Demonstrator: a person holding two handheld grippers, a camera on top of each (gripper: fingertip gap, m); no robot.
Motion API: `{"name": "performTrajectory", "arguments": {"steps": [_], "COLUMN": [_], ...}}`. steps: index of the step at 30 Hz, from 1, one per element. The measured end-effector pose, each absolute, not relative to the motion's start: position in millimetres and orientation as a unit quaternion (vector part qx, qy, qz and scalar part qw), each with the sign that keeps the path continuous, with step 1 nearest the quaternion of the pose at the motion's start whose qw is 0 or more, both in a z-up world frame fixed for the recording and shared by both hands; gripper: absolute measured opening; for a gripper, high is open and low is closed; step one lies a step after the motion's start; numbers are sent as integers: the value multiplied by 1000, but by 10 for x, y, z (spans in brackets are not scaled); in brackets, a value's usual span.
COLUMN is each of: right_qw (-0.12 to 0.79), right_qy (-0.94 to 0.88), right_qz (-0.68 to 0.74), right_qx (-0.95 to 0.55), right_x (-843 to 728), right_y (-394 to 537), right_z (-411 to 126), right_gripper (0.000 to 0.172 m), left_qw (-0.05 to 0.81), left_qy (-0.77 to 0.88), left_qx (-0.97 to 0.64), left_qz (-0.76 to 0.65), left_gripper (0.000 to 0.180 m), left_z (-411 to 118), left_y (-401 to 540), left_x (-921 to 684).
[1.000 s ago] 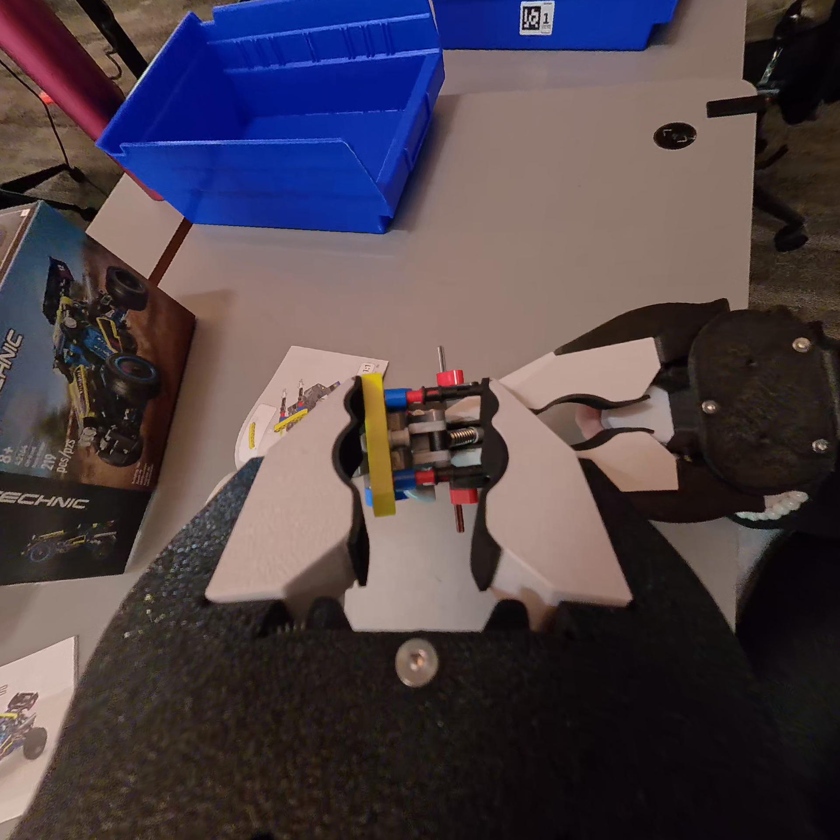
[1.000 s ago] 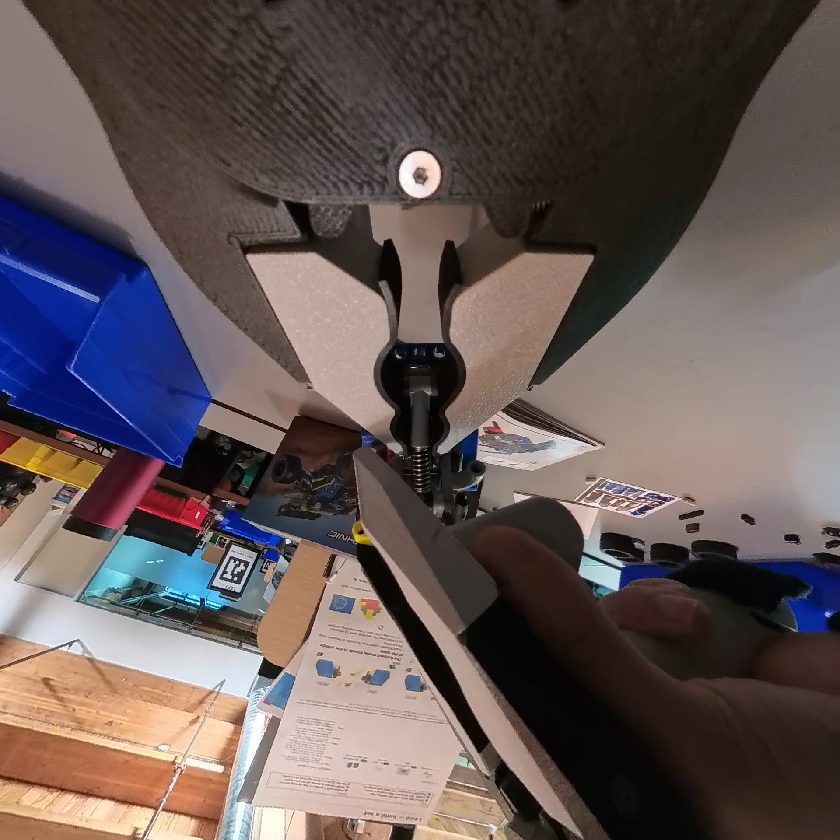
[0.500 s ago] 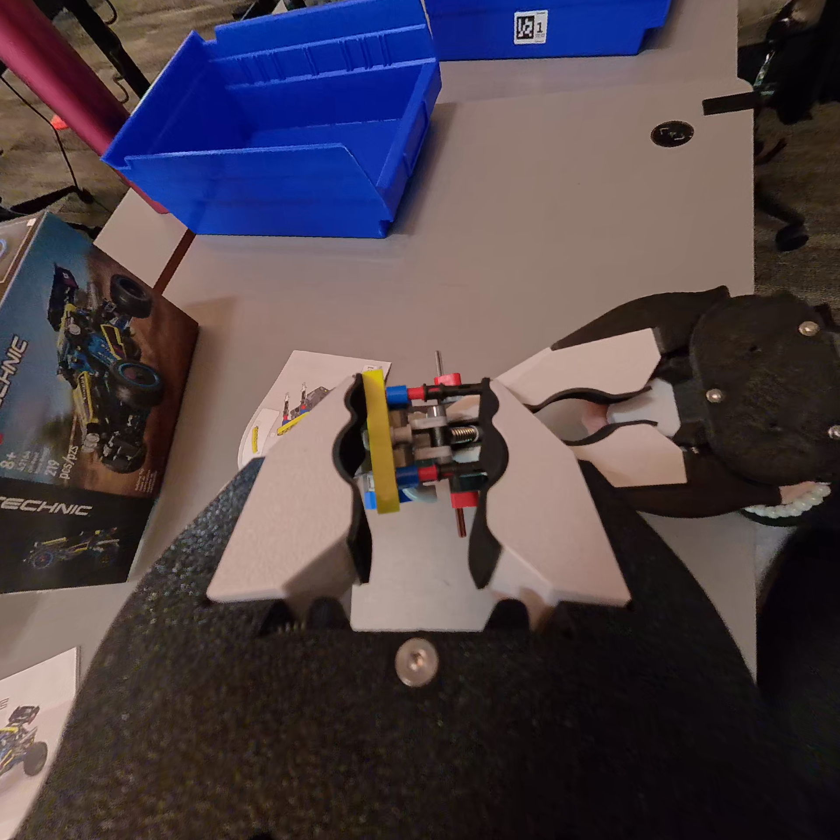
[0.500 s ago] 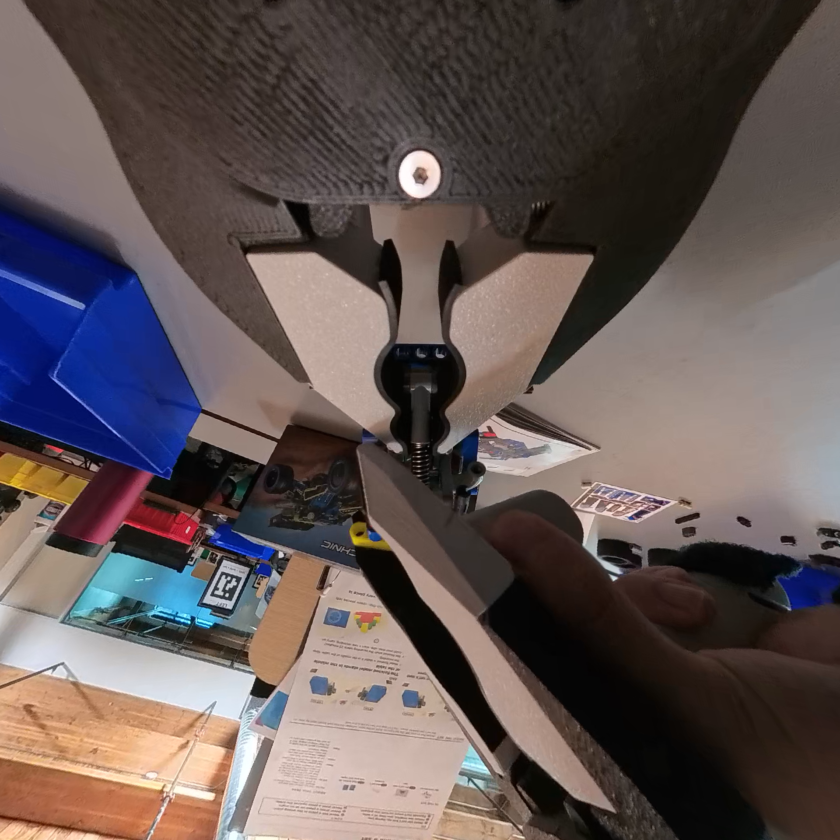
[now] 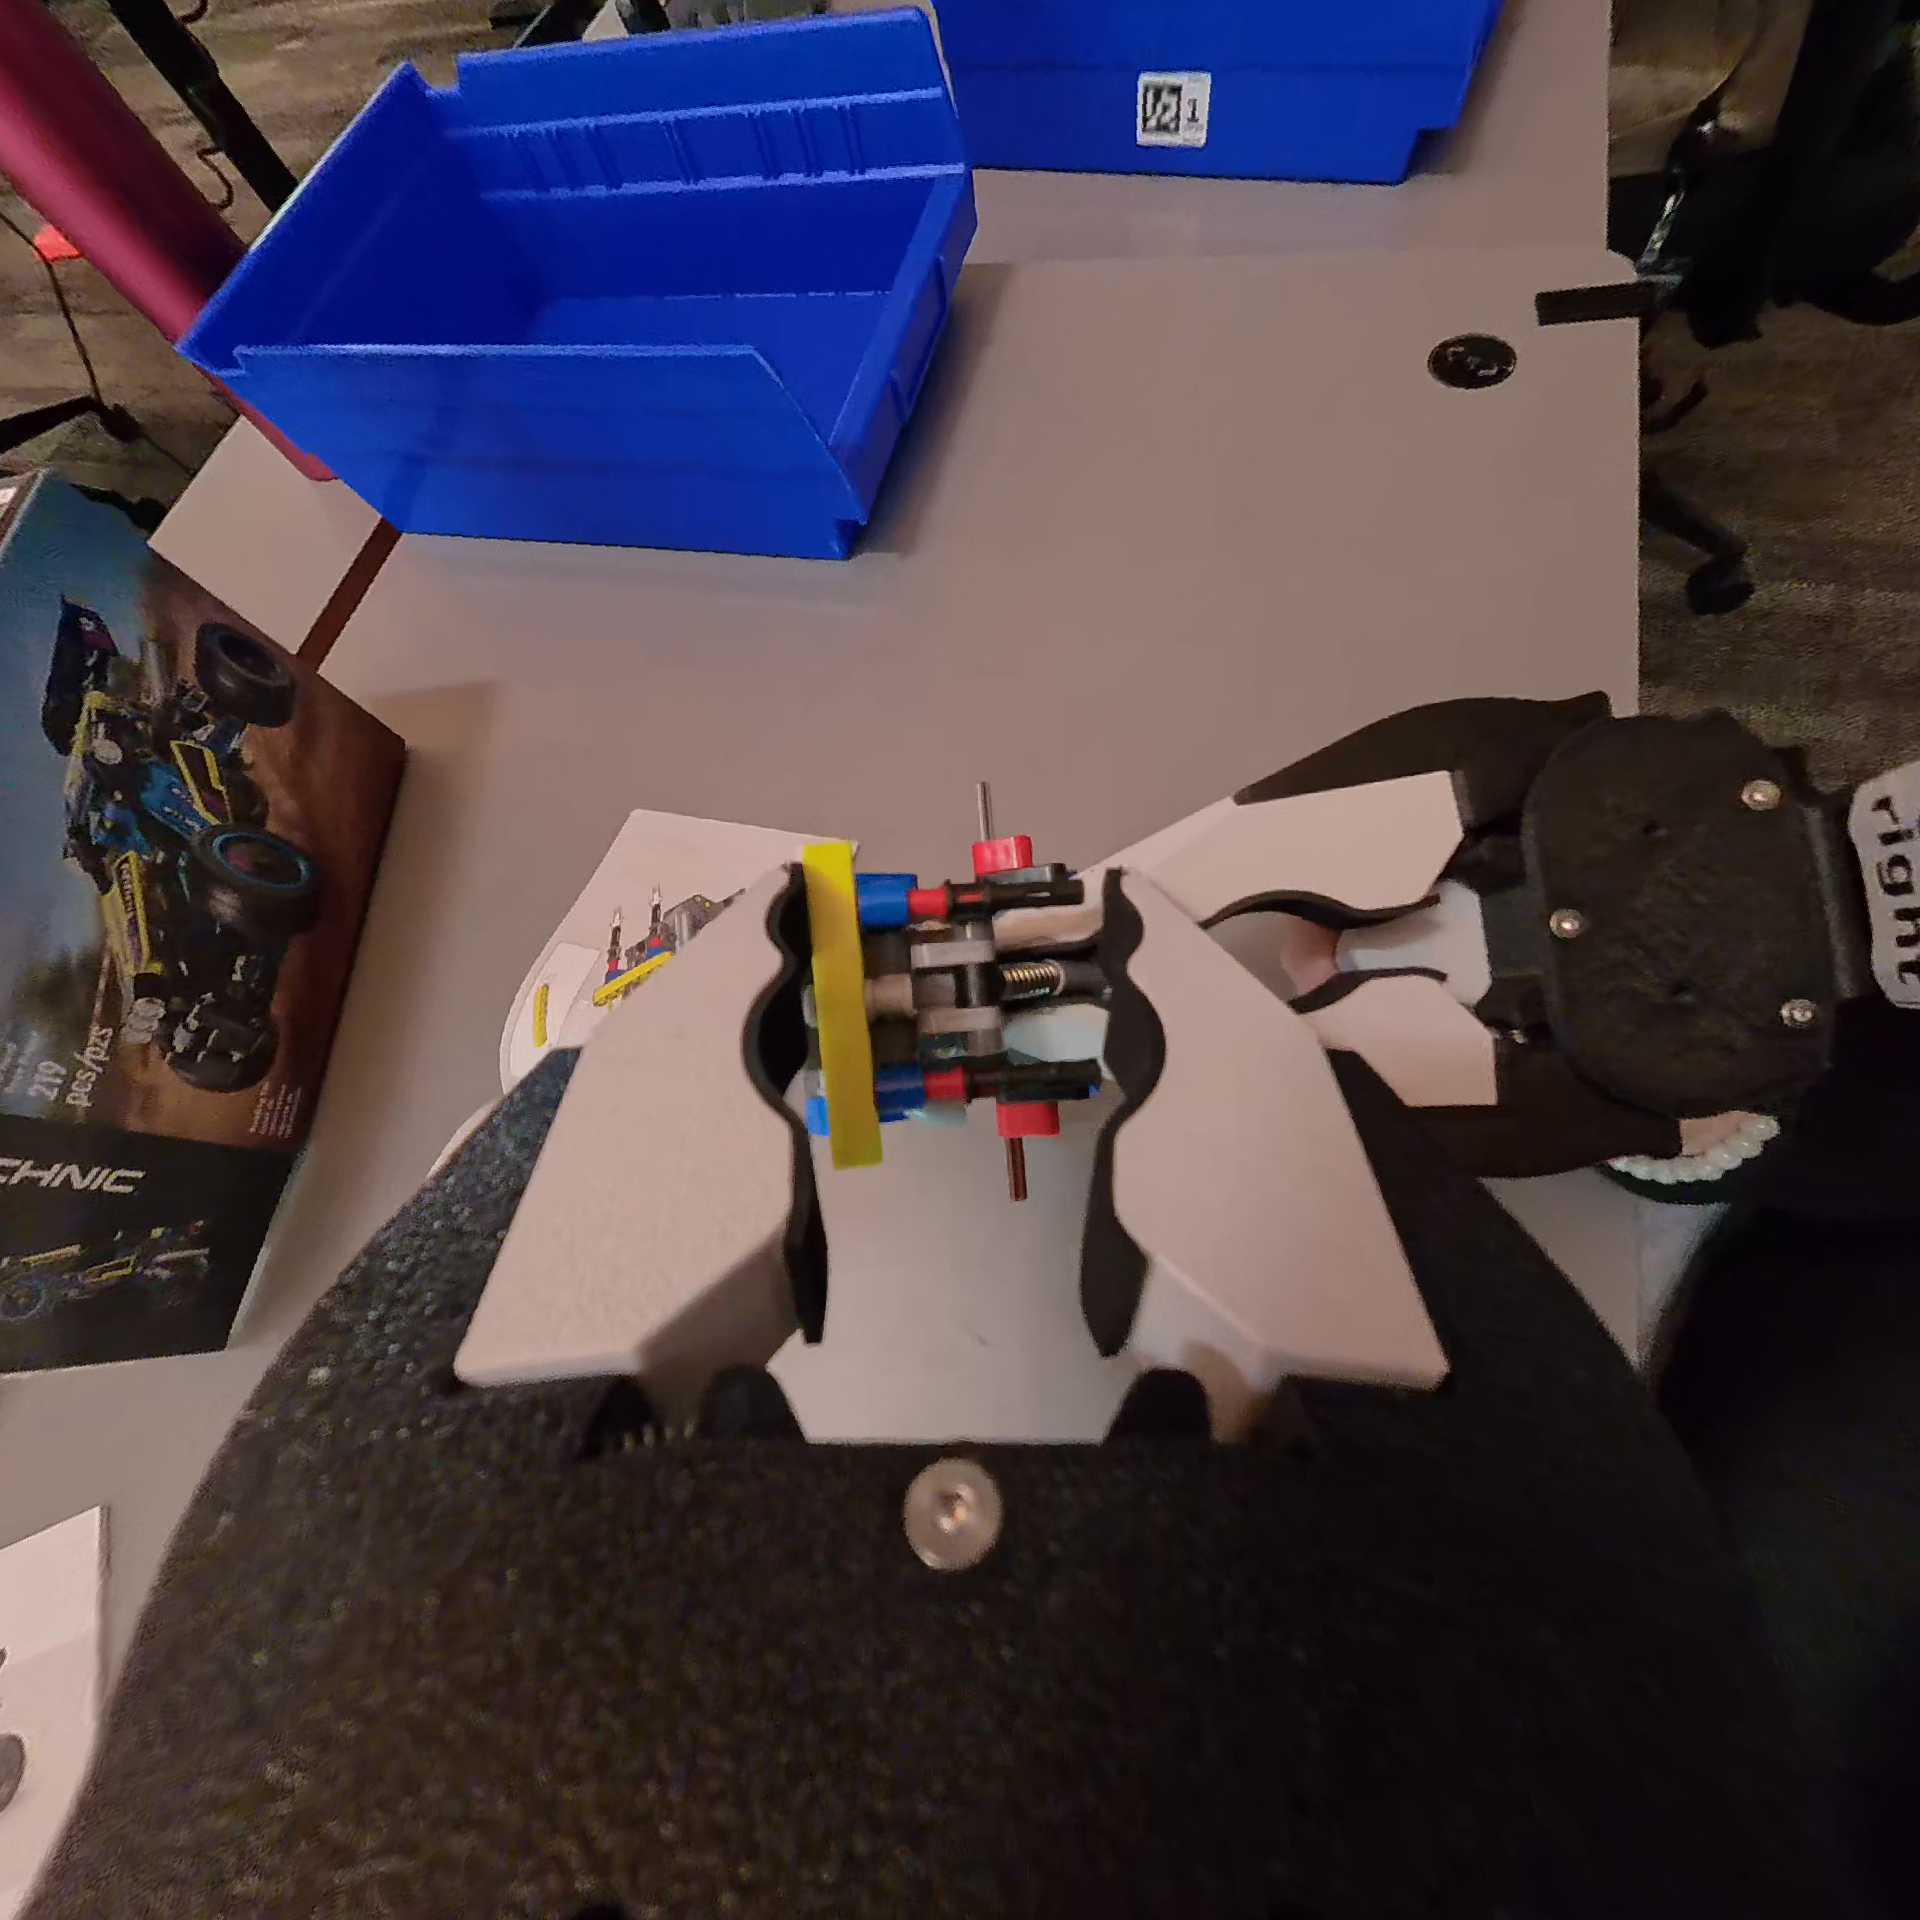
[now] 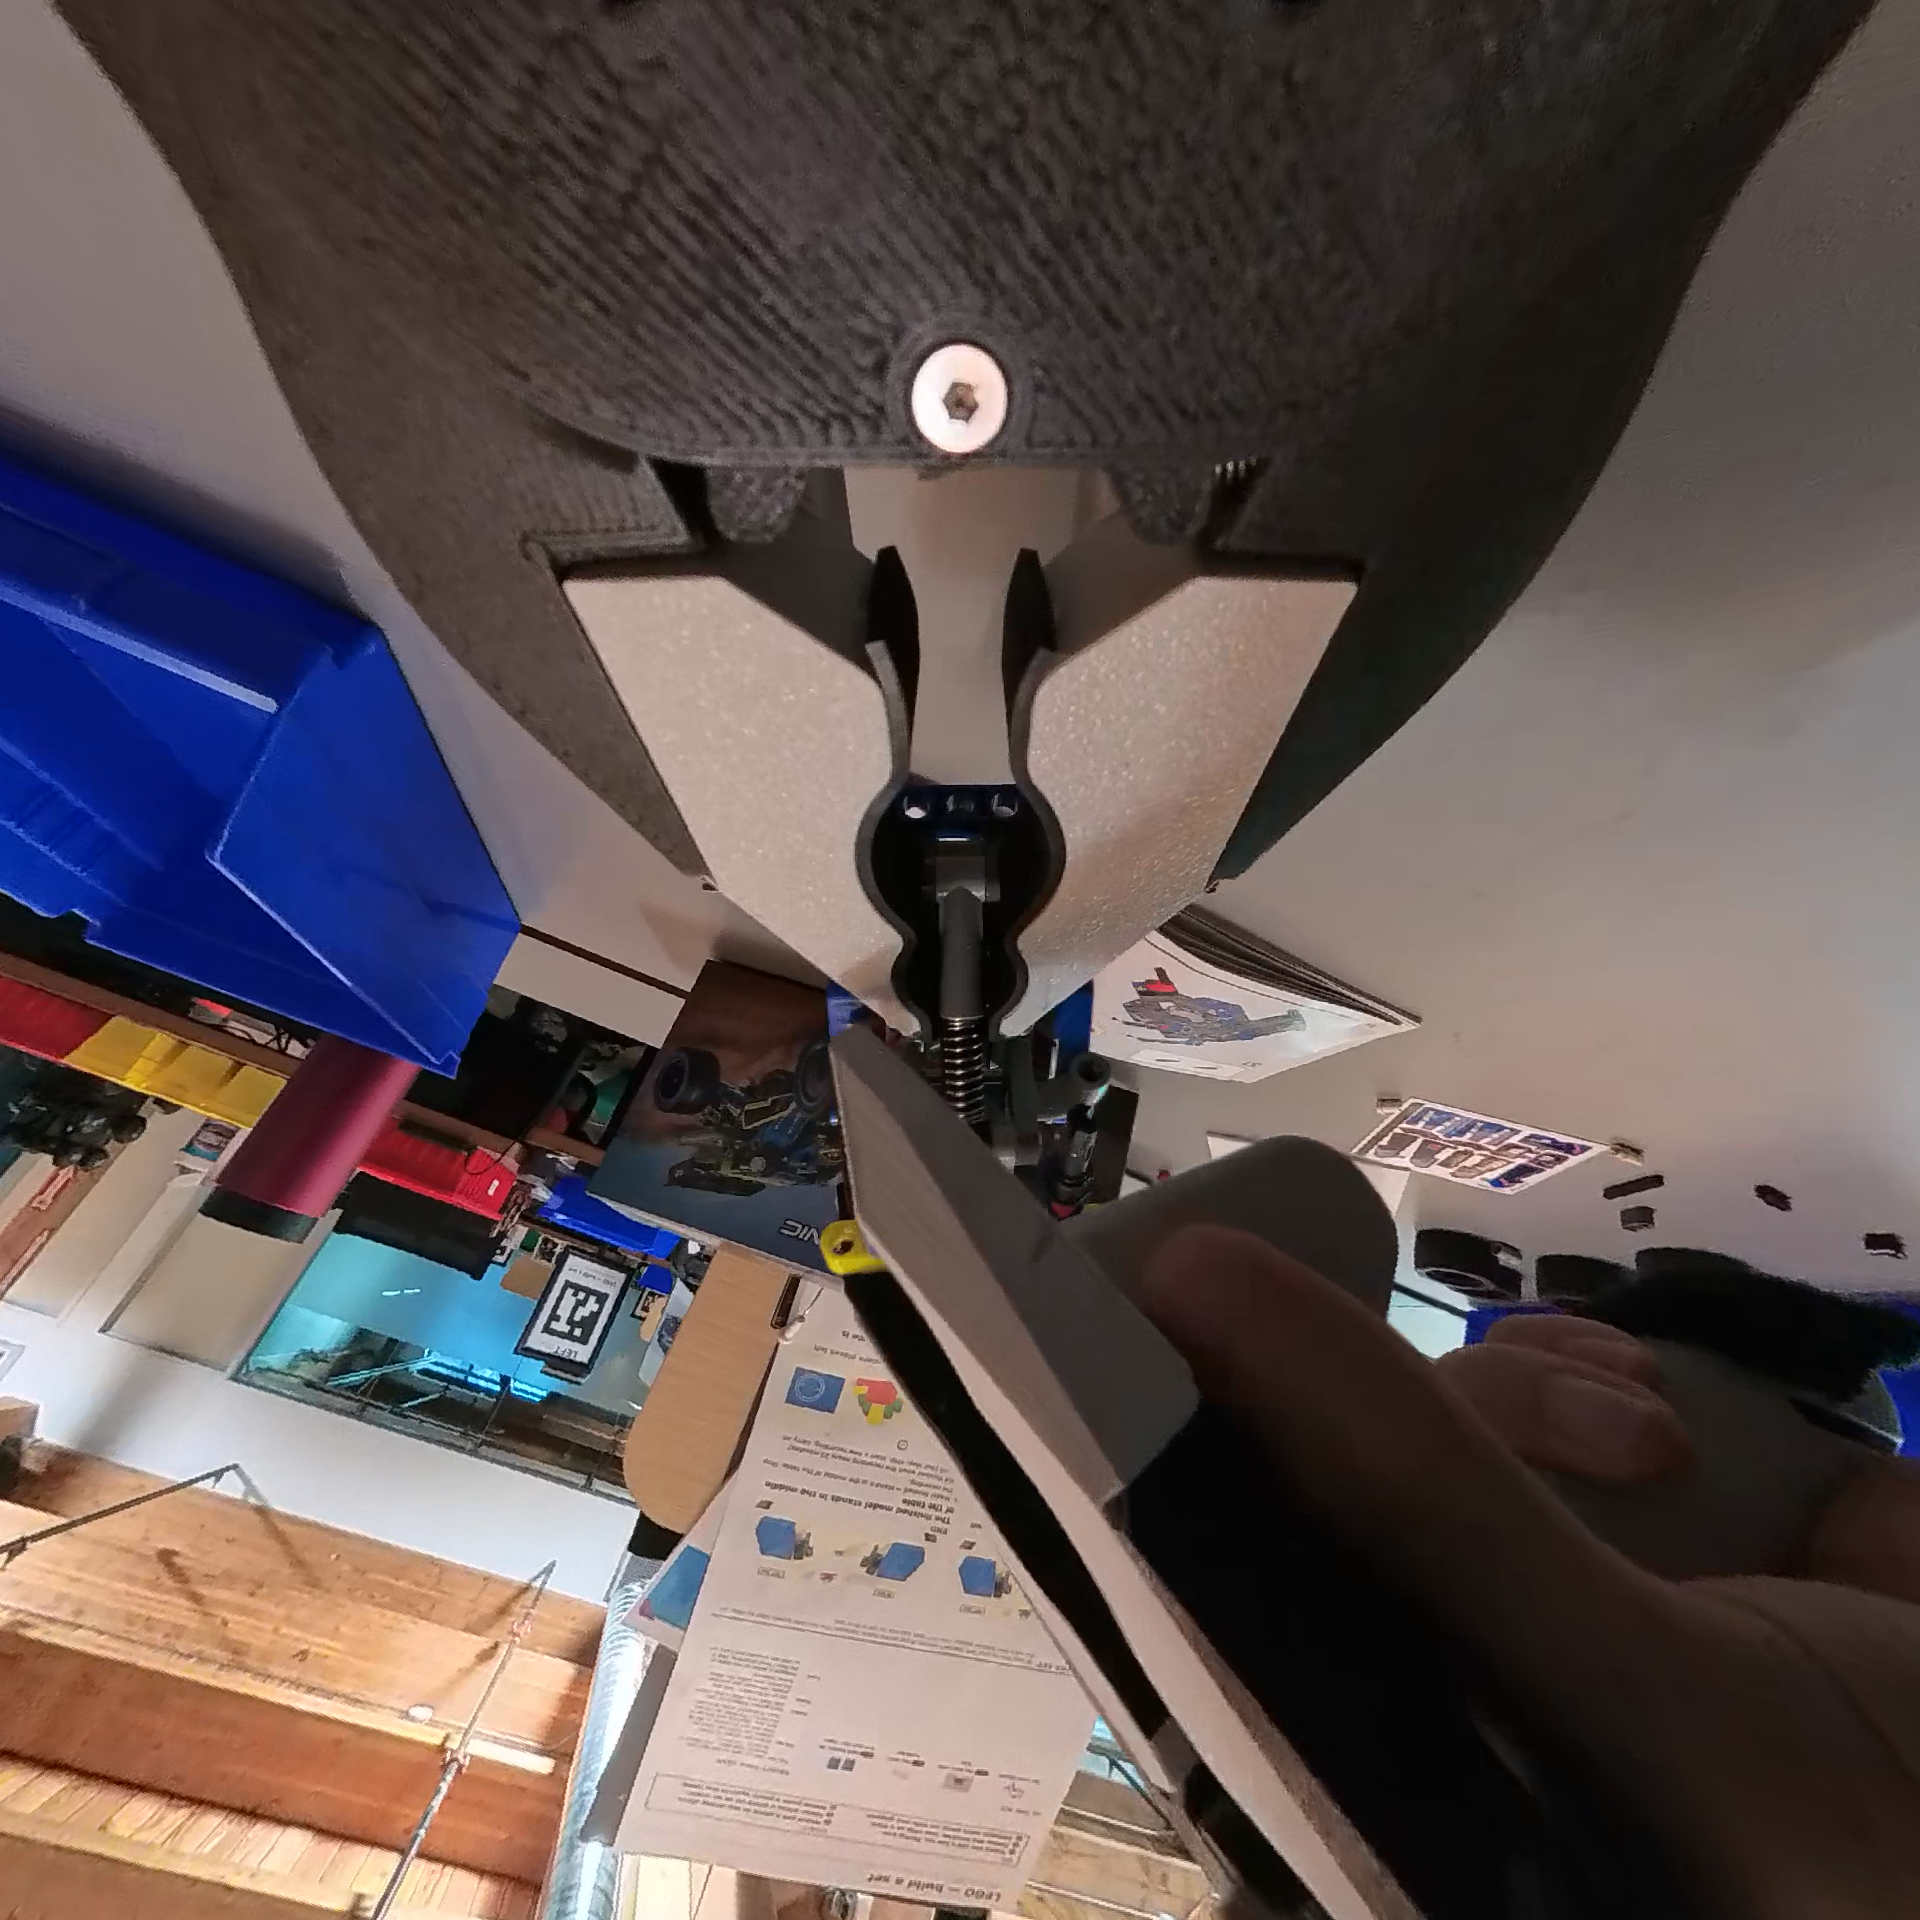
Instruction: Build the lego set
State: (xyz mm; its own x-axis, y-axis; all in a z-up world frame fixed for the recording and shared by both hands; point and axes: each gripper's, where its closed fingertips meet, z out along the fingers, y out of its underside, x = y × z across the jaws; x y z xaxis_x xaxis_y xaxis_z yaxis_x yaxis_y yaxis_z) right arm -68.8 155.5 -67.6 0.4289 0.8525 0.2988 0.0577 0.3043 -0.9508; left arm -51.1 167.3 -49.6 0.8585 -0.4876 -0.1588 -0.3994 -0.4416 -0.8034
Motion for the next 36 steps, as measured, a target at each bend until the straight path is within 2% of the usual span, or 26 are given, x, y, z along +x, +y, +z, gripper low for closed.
{"name": "performTrajectory", "arguments": {"steps": [10,13,18,20,36], "right_qw": [691,695,695,695,687], "right_qy": [-454,-461,-462,-461,-452], "right_qz": [264,251,252,252,278], "right_qx": [-497,-491,-490,-491,-497], "right_x": [-679,-682,-692,-687,-691], "right_y": [1553,1547,1535,1537,1536], "right_z": [-659,-662,-660,-651,-638], "right_gripper": [5,4,4,4,4], "left_qw": [455,453,453,466,469], "left_qy": [250,247,264,259,268], "left_qx": [-854,-856,-852,-846,-841], "left_qz": [-21,-17,-1,1,1], "left_gripper": [58,51,50,43,43], "left_z": [-520,-521,-520,-498,-486], "left_y": [1723,1719,1715,1734,1737], "left_x": [-492,-507,-513,-530,-521]}}
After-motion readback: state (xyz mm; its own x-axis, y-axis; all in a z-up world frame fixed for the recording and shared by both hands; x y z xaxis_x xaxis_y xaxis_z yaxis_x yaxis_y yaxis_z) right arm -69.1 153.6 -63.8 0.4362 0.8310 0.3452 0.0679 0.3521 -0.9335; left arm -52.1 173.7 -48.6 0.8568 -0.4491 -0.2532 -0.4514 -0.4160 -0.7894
